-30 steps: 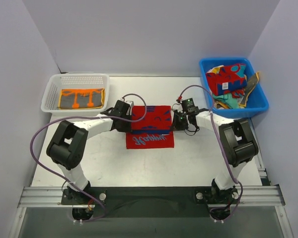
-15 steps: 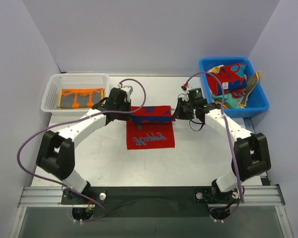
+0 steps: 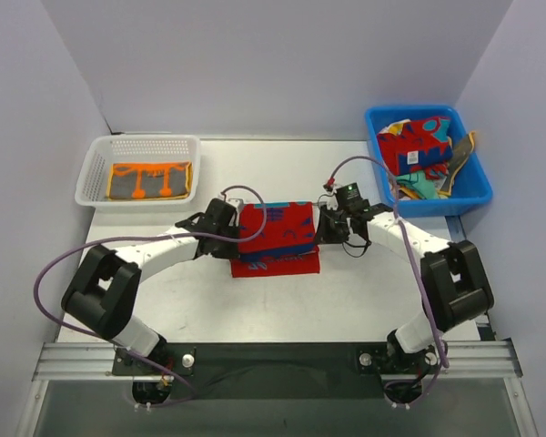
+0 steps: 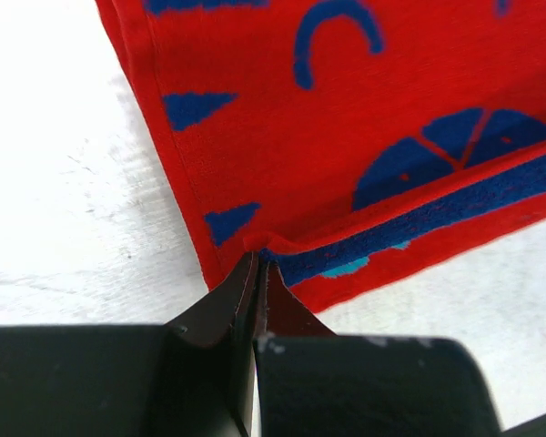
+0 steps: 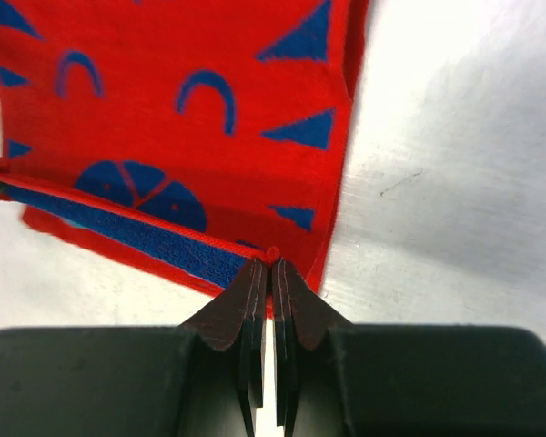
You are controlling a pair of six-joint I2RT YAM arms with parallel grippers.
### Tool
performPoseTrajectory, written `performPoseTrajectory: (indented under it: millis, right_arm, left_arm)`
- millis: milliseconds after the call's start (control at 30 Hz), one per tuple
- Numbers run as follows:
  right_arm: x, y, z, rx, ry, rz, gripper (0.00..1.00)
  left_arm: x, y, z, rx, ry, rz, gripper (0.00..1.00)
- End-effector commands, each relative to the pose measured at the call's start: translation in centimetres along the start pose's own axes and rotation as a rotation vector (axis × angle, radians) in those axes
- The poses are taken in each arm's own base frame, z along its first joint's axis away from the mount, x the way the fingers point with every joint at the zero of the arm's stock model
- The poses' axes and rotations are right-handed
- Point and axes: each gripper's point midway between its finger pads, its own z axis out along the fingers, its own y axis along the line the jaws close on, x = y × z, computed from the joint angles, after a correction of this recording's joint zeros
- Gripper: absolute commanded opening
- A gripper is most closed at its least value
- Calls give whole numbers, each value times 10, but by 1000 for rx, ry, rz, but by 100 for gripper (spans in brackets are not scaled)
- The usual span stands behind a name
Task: Fold and stack the towels
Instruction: Fold the towel
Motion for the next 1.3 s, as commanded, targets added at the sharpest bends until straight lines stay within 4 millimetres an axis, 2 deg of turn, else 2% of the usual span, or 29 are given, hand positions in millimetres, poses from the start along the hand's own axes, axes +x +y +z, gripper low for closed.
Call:
performPoseTrajectory:
  millis: [0, 100, 200, 267, 300, 333, 367, 433, 467, 500, 533, 600, 633, 700, 767, 867, 933, 1067, 1167, 1267]
  right_arm:
    - [20, -23, 19, 78, 64, 16, 0]
    - [26, -25, 21, 78, 75, 5, 0]
    - [27, -24, 19, 77, 71, -3, 0]
    - [29, -21, 17, 58, 79, -5, 2]
    - [30, -19, 16, 46, 82, -6, 5]
    - [33, -18, 16, 40, 90, -3, 11]
    - [34, -15, 12, 28, 91, -6, 15]
    - [39, -11, 6, 10, 97, -11, 22]
    - [37, -7, -2, -1, 81, -19, 24]
    - [38, -5, -7, -8, 75, -36, 26]
    - [37, -1, -13, -24, 67, -46, 31]
    - [37, 8, -28, -59, 52, -72, 37]
    - [37, 14, -34, -80, 46, -86, 39]
    - [29, 23, -46, -109, 7, -108, 41]
    - [22, 29, -51, -120, -18, -123, 41]
    - [14, 29, -46, -97, -18, -109, 41]
    - [7, 33, -42, -99, -22, -104, 40]
    - [15, 30, -18, -82, 35, -51, 35]
    - [28, 21, -1, -67, 69, 0, 30]
    - [51, 13, 11, -66, 142, 36, 28]
  left_arm:
    - [5, 6, 16, -31, -1, -41, 0]
    - [10, 4, 16, -38, -11, -25, 0]
    - [7, 6, 11, -45, -47, -34, 2]
    - [8, 7, 8, -46, -56, -34, 9]
    - [5, 6, 4, -40, -69, -36, 16]
    - [7, 7, 2, -43, -65, -40, 29]
    - [7, 7, -2, -40, -70, -39, 37]
    - [4, 4, -16, -24, -97, -44, 46]
    - [6, 4, -22, -22, -101, -45, 58]
    - [6, 1, -29, -11, -113, -46, 63]
    - [1, -2, -44, 11, -152, -52, 66]
    - [4, -5, -57, 30, -180, -63, 73]
    - [0, -6, -70, 44, -219, -74, 73]
    - [-2, -7, -83, 63, -261, -94, 74]
    - [-5, -7, -85, 63, -275, -107, 74]
    - [-13, -13, -81, 72, -275, -106, 72]
    - [-19, -20, -73, 82, -249, -101, 68]
    - [-21, -32, -53, 88, -215, -84, 57]
    - [-8, -33, -30, 76, -157, -80, 51]
    - [19, -23, -9, 39, -67, -84, 43]
